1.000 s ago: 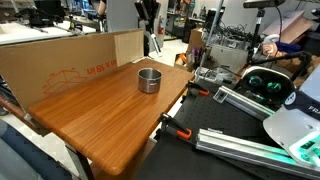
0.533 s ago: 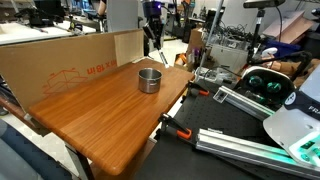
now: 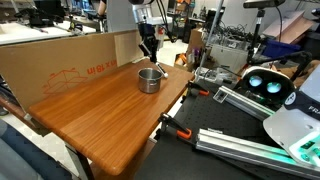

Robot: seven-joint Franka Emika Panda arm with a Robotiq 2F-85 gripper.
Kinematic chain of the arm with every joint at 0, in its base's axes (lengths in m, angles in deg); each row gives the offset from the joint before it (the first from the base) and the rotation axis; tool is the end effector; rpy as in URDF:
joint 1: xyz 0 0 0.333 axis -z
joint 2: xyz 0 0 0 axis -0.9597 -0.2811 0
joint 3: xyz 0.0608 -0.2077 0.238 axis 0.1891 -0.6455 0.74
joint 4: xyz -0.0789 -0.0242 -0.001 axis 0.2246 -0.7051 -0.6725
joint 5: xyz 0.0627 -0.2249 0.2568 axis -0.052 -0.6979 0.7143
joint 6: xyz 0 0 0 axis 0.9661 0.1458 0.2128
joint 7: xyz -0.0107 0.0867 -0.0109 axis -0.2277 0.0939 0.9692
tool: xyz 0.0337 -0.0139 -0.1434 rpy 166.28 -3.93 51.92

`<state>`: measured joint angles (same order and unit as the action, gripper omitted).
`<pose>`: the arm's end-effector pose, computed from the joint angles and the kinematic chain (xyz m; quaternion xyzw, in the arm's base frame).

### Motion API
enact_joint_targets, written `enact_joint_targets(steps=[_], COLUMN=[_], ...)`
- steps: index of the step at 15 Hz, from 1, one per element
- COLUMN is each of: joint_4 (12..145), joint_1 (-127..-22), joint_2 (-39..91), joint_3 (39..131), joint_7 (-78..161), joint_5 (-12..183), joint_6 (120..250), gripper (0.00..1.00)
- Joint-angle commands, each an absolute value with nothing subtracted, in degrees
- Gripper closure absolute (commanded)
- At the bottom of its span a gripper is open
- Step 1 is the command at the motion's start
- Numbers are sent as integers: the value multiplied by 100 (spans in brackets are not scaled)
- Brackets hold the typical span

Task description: Remove the black marker from the silver pot

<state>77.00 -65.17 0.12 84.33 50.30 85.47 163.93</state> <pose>0.5957 -0.1403 0.1769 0.9823 -0.0597 -0.1762 0.0237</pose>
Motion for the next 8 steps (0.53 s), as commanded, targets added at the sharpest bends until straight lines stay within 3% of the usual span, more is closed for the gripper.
enact_joint_targets(steps=[1, 7, 8], joint_4=[7119, 6631, 6583], joint_1=[-6659, -6790, -6806], joint_2=[-481, -905, -927], joint_3=[8312, 8226, 8217], joint_7=[4647, 4212, 4170], joint_5=[8417, 8285, 8273], joint_6=[16203, 16066, 16017], gripper=[95, 95, 56])
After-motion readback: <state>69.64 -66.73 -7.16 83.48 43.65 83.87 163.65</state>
